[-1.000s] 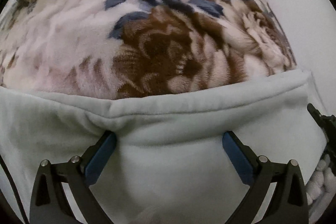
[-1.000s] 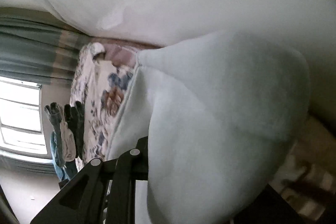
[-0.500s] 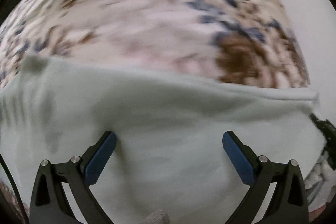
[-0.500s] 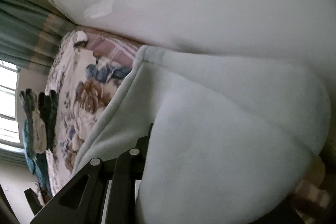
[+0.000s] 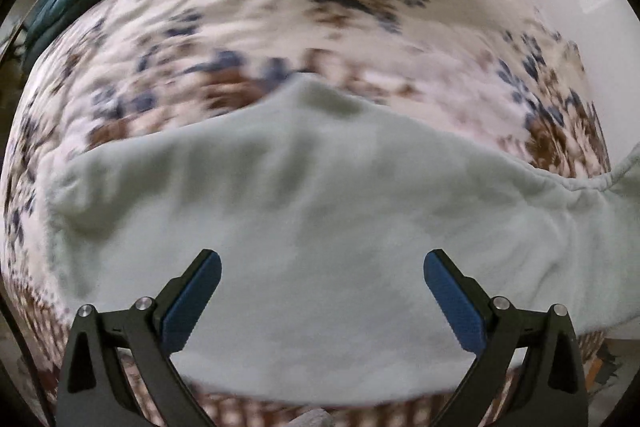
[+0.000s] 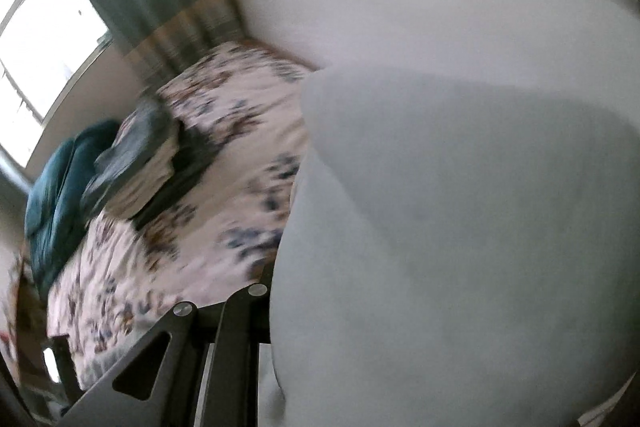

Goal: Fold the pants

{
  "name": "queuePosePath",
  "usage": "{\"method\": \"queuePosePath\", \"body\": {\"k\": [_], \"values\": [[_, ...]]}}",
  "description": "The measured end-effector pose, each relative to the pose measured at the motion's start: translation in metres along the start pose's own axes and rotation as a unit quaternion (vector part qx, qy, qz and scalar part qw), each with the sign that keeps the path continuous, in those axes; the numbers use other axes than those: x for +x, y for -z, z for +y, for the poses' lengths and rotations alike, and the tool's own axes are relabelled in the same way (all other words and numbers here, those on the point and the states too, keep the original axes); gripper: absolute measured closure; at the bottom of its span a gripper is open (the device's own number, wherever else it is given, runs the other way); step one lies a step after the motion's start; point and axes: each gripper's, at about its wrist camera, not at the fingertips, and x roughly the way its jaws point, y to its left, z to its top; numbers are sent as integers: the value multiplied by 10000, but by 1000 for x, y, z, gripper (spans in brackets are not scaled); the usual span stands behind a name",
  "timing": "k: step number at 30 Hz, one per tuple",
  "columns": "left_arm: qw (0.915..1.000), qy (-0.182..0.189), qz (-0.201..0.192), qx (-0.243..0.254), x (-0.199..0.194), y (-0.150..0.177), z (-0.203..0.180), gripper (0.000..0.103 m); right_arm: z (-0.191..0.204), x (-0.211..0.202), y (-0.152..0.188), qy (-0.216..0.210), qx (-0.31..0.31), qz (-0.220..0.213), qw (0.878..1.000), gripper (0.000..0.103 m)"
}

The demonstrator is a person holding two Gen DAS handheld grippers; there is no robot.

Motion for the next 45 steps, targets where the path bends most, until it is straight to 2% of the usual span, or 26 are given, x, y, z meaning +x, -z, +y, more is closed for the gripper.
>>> {"method": "queuePosePath", "body": {"k": [3, 6, 8, 11, 14, 16, 19, 22, 24, 25, 27, 28, 29, 30, 32, 33, 35, 36, 38, 40, 41, 42, 43, 44, 45], "values": [[9996, -30, -73, -254, -11, 17, 45, 0, 82, -3, 28, -83, -612, 73, 9981, 84], [9980, 39, -43, -632, -20, 33, 104, 0, 168, 12, 78, -89, -1523, 201, 9881, 84], [9960, -41, 10, -891, -25, 46, 144, 0, 227, 37, 129, -16, -2307, 336, 9725, 84], [9934, -224, 108, -1123, -23, 64, 189, 0, 281, 78, 213, 196, -3343, 604, 9403, 84], [9897, -381, 247, -1361, -15, 83, 228, 0, 304, 102, 284, 539, -4170, 719, 9044, 84], [9876, -407, 303, -1484, -12, 91, 244, 0, 308, 102, 307, 740, -4421, 653, 8915, 84], [9853, -414, 347, -1618, -10, 99, 257, 0, 306, 94, 308, 810, -4631, 450, 8815, 84], [9839, -330, 357, -1722, -8, 102, 258, 0, 318, 88, 325, 689, -5137, 333, 8546, 83], [9838, -191, 376, -1742, -5, 98, 252, 0, 324, 96, 337, 662, -5513, 621, 8293, 73], [9838, -71, 387, -1748, -4, 94, 247, 0, 330, 105, 340, 658, -5633, 802, 8197, 64], [9836, 203, 371, -1755, -4, 84, 237, 0, 332, 103, 337, 500, -5742, 1163, 8089, 59], [9828, 395, 342, -1771, -4, 76, 231, 0, 332, 97, 331, 314, -5653, 1328, 8135, 42], [9817, 578, 314, -1789, -4, 69, 225, 0, 329, 85, 317, -207, -5305, 1667, 8308, 22], [9798, 811, 300, -1806, -4, 58, 216, 0, 324, 73, 303, -640, -4956, 1933, 8444, 19], [9765, 1162, 337, -1786, 0, 42, 200, 0, 311, 48, 278, -1325, -4290, 2323, 8628, 19], [9740, 1413, 434, -1717, 7, 31, 186, 0, 299, 35, 262, -1557, -3841, 2422, 8773, 19], [9714, 1694, 705, -1504, 25, 17, 161, 0, 267, 20, 237, -1656, -3001, 2584, 9032, 19], [9692, 1830, 905, -1376, 37, 12, 145, 0, 247, 16, 225, -1530, -2602, 2623, 9166, 19], [9643, 1976, 1345, -1136, 65, 6, 113, 0, 192, 15, 195, -1069, -1729, 2667, 9421, 19], [9601, 1997, 1767, -841, 92, 6, 83, 0, 138, 18, 175, -636, -949, 2689, 9564, 19], [9588, 1977, 1901, -738, 101, 8, 73, 8, 106, 25, 165, -463, -488, 2731, 9596, 19], [9595, 1920, 1959, -646, 108, 11, 63, 29, 78, 31, 159, -336, -85, 2777, 9600, 19], [9648, 1712, 1938, -476, 109, 15, 54, 44, 52, 40, 154, -257, 285, 2843, 9580, 19], [9694, 1565, 1867, -297, 107, 19, 47, 66, 35, 49, 151, -310, 533, 2910, 9547, 19], [9726, 1516, 1756, -165, 101, 23, 42, 76, 18, 63, 151, -458, 804, 3083, 9468, 19]]}}
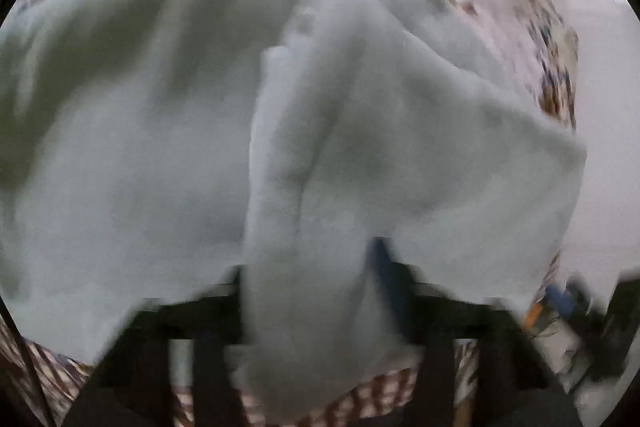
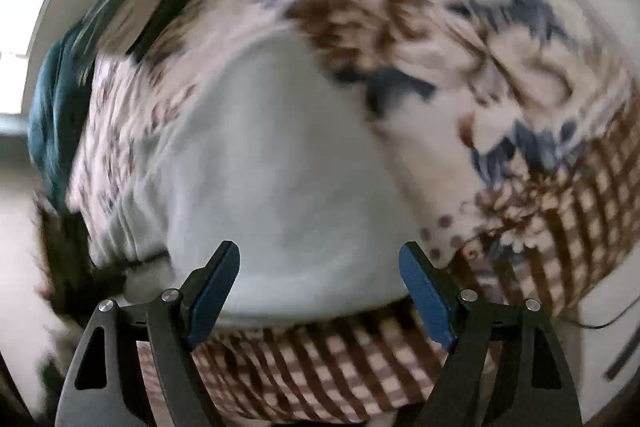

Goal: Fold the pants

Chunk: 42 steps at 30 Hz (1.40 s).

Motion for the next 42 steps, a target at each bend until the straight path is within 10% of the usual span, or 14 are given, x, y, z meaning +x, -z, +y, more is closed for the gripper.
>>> {"method": "queuePosePath", "body": {"k": [3, 5, 8, 19, 26, 32, 42], "values": [[9985, -409, -294, 213, -17, 21, -11, 77, -28, 40, -22, -451, 296, 737, 9958, 19], [9977, -599, -264, 200, -19, 31, -8, 77, -30, 50, -27, -394, 205, 796, 9958, 52], [9978, -652, -85, -22, -7, 36, 16, 75, -16, 44, -36, -30, -311, 563, 9979, 65], [9975, 39, -668, -212, -42, -28, 24, 48, 22, 19, -79, -213, -620, 666, 9956, 42], [9961, -629, -517, -331, -23, -46, 36, 46, 74, 43, -106, 751, -1250, 763, 9864, 42], [9925, -130, -646, -1032, -76, 16, 50, 45, 59, 14, -36, -291, -345, 1102, 9929, 42], [9673, 580, 67, -2470, -14, 37, 63, 45, 22, 78, 35, -1037, 1510, 1571, 9704, 42]]}}
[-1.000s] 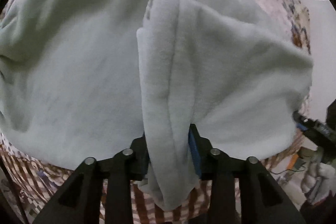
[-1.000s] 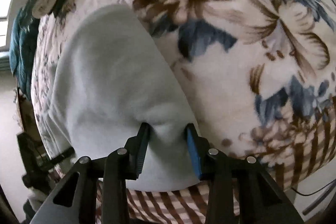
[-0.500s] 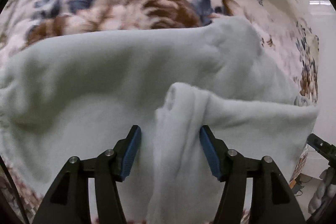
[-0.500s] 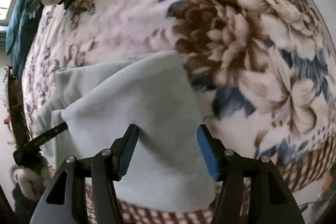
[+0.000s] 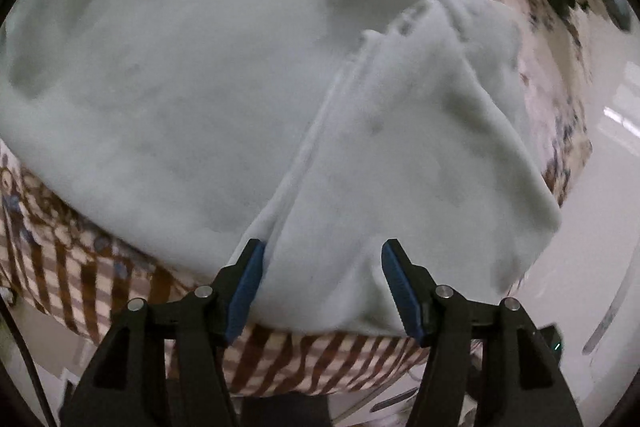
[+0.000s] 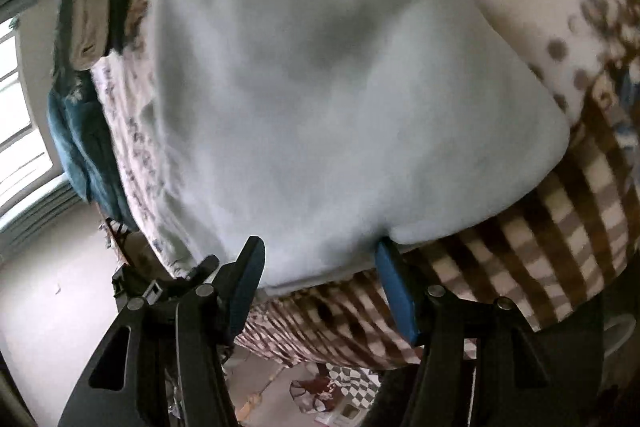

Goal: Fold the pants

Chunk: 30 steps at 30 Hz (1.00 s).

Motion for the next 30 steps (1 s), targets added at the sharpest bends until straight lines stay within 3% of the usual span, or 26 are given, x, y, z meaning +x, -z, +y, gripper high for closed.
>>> {"method": "queuePosePath", "body": {"k": [4, 9, 10, 11, 12, 13, 16, 19, 23, 25, 27, 28, 29, 30], "values": [[9999, 38, -135, 72, -21, 13, 6, 45, -4, 8, 13, -242, 277, 175, 9992, 42], [9990, -197, -185, 362, -20, 14, 5, 45, -3, 19, 13, -407, 258, -97, 9988, 42], [9985, -247, -216, 448, -16, 13, 6, 45, -1, 18, 8, -371, 243, -173, 9989, 49], [9975, -326, -300, 557, -15, 12, 5, 57, 1, 17, 6, -194, 179, -281, 9993, 68], [9957, -430, -408, 710, -14, 14, 0, 77, 3, 14, 4, 10, 132, -398, 9991, 83], [9937, -451, -468, 909, -12, 16, -10, 80, 2, 9, 4, 139, 128, -482, 9987, 92], [9878, -506, -729, 1282, -28, 32, -17, 85, 7, -1, 12, 200, 110, -640, 9977, 93], [9871, -405, -721, 1374, -46, 46, -13, 85, 17, -15, 25, 303, -151, -777, 9964, 93], [9840, -763, -619, 1487, -31, 45, -6, 85, 15, -16, 28, 506, -315, -688, 9958, 93], [9829, -1019, -552, 1434, -8, 37, 1, 84, 7, -4, 21, 567, -284, -417, 9971, 92], [9877, -872, -377, 1241, 2, 26, 8, 79, 1, 8, 14, 646, -238, -119, 9976, 83], [9908, -719, -342, 1094, -1, 24, 11, 77, 0, 9, 13, 672, -247, -16, 9974, 71], [9933, -550, -323, 964, -9, 24, 16, 71, 0, 9, 15, 692, -271, 21, 9972, 51], [9946, -437, -369, 870, -19, 25, 19, 69, 2, 2, 19, 727, -361, 29, 9967, 42]]}}
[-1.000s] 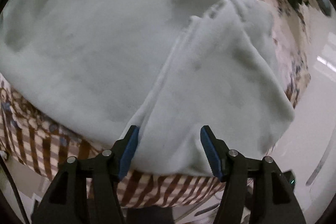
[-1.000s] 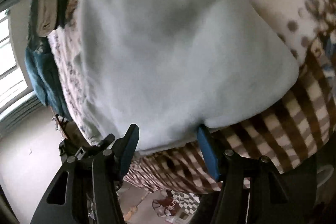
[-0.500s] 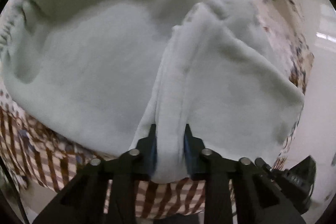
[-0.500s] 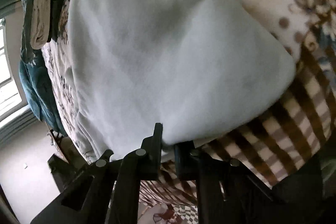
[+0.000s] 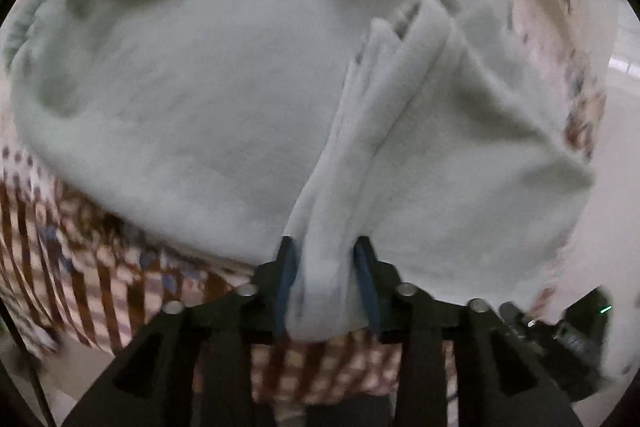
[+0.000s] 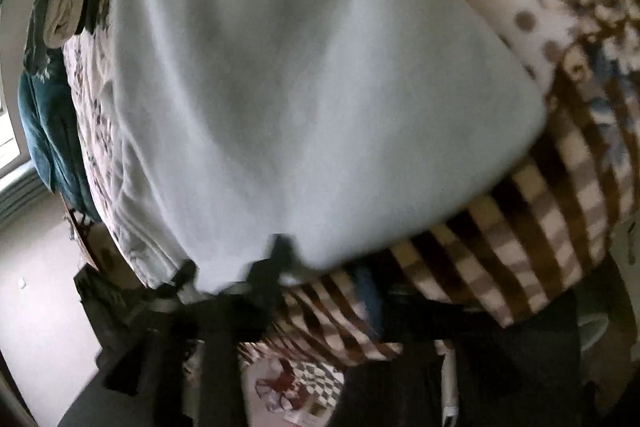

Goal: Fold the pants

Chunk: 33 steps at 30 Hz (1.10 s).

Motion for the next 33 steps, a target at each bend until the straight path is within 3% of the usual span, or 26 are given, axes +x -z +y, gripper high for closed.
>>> {"method": "queuePosePath", "body": {"k": [1, 6, 8, 13, 15, 19, 22, 24, 26, 29, 33], "values": [[9999, 3, -124, -38, -13, 3, 3, 69, 1, -3, 3, 14, -83, -8, 10000, 34], [9965, -52, -776, 314, -49, 1, -11, 47, 34, -24, 21, 889, -1070, -243, 9900, 34], [9936, -177, -947, 588, -43, -10, -24, 47, 54, -24, 21, 1066, -1447, -400, 9829, 34], [9911, -360, -868, 946, -4, -43, -43, 47, 112, -13, 3, 1423, -2178, -886, 9615, 34], [9913, -487, -738, 979, 5, -48, -31, 45, 130, -4, -11, 1610, -2439, -1088, 9501, 34], [9942, -236, -651, 817, 14, -56, -12, 43, 146, 15, -42, 2309, -2794, -1295, 9229, 34], [9947, -115, -754, 690, -7, -48, -5, 44, 139, 29, -61, 2455, -2675, -965, 9267, 34], [9923, 207, -1167, 361, -41, -34, 14, 46, 147, 21, -58, 2389, -2772, -922, 9261, 34], [9812, 793, -1741, -242, -84, -10, 53, 45, 154, 14, -52, 2271, -2875, -828, 9268, 34], [9592, 1171, -2241, -1265, -111, 17, 124, 9, 167, 15, -41, 2162, -3004, -630, 9268, 34], [9300, 1450, -2188, -2573, -83, 14, 204, 9, 180, 34, -30, 2134, -3063, -371, 9270, 34]]}}
